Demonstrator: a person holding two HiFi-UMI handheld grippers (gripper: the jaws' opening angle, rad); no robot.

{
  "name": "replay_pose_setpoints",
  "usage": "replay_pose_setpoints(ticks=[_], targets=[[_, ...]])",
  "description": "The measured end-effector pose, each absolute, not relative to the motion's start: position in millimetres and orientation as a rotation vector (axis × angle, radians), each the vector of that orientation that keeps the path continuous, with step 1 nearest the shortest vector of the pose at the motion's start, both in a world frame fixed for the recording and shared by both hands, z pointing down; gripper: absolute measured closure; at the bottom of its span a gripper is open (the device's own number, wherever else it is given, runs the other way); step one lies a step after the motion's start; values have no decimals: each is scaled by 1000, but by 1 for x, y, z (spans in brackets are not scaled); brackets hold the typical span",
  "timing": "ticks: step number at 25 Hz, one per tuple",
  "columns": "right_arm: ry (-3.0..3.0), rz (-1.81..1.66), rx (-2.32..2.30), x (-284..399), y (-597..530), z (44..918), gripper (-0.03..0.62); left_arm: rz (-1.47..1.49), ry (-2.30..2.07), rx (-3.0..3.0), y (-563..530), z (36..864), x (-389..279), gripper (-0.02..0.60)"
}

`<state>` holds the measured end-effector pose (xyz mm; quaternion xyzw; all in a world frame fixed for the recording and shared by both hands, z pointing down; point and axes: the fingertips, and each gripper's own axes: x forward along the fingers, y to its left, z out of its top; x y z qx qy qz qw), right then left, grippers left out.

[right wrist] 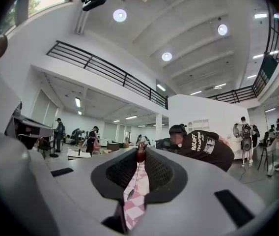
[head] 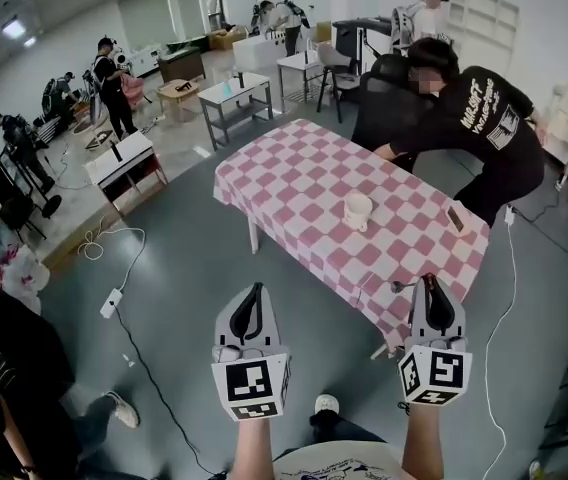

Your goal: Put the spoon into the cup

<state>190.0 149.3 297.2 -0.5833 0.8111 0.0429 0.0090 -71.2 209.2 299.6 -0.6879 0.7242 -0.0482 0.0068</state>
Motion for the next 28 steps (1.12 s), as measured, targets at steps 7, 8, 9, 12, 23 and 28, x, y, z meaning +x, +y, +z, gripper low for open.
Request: replay_pose_setpoints(ticks=[7, 8, 9, 12, 23, 28], targets=[[2560, 117, -1786, 189, 66, 306, 537, -153, 2320, -2116, 139, 311, -75, 571], [2565, 112, -1787, 188, 57, 309, 537, -157, 2322, -2118, 131, 313, -75, 571], [2569, 107, -1789, 188, 49, 311, 537, -160, 2324, -2121, 123, 314, -76, 571], [2581, 87, -1793, 186, 25, 318, 537, -174, 2335, -2127, 101, 320, -79, 571], [2583, 70, -1829, 169, -51, 331, 537, -188, 2308, -2182, 13, 332, -95, 571], [2557, 71, -1872, 155, -103, 334, 537, -192, 2261, -2228, -49, 334, -109, 571]])
